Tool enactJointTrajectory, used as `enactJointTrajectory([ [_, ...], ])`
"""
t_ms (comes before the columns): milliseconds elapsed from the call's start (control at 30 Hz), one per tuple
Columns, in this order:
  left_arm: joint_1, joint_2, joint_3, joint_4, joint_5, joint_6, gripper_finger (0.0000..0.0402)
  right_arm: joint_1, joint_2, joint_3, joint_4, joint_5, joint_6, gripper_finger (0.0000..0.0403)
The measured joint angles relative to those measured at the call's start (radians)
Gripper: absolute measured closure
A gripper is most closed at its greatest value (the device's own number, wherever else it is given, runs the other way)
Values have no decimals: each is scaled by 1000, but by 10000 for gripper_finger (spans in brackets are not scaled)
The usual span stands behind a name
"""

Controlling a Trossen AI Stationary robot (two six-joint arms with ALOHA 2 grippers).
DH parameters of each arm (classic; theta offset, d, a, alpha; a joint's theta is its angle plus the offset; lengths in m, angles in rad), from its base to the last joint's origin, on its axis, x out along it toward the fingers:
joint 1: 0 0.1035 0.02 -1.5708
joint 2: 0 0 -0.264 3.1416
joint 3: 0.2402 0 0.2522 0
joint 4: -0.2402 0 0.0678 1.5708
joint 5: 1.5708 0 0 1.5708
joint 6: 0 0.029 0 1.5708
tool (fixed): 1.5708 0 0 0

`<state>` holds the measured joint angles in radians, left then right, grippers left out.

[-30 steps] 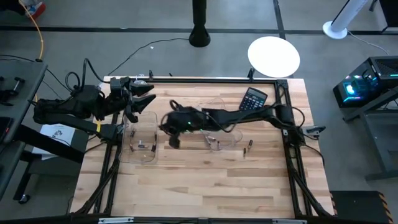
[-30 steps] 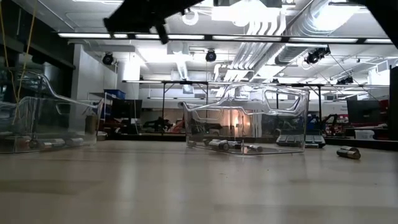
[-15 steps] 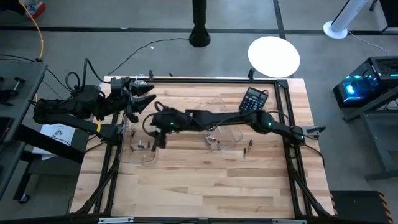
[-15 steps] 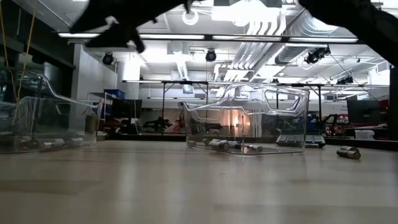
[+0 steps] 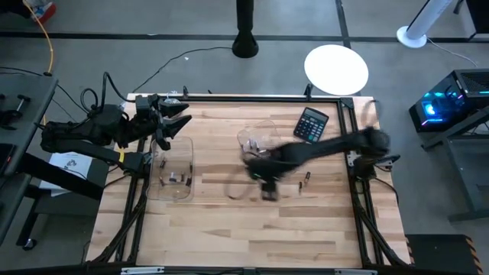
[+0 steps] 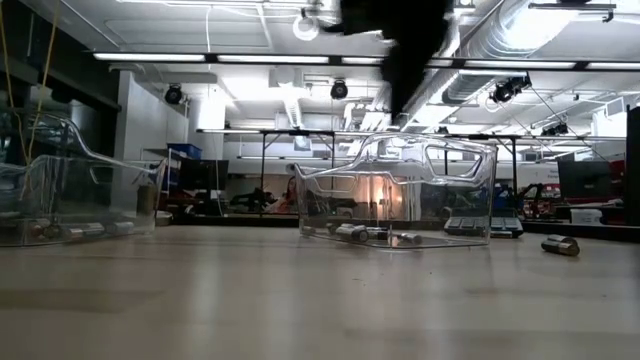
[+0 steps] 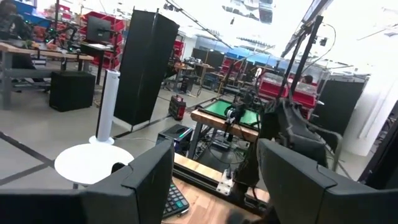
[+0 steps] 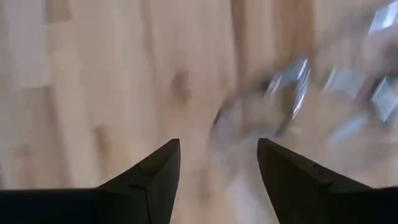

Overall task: Sort batteries
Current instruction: Put the black battery into the left transparent bin

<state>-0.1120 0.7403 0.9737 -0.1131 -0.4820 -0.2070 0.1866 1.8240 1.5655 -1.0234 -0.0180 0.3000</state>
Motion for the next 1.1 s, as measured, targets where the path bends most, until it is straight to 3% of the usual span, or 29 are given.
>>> enactJointTrajectory([
  [200, 0, 0, 0, 0, -1, 0, 177, 227, -366, -432, 181, 139, 699, 197],
  [300, 0, 0, 0, 3, -12, 0, 177, 297, -441, -586, 127, 208, 1096, 197],
  [433, 0, 0, 0, 6, -37, 0, 177, 267, -488, -766, 106, 253, 1499, 197],
  [567, 0, 0, 0, 6, -47, -20, 177, 174, -488, -883, 192, 254, 1586, 197],
  [800, 0, 0, 0, 5, -53, -24, 177, 38, -481, -926, 306, 246, 1498, 197],
  [1100, 0, 1, 0, -2, -58, 0, 177, 9, -458, -923, 269, 216, 1451, 222],
])
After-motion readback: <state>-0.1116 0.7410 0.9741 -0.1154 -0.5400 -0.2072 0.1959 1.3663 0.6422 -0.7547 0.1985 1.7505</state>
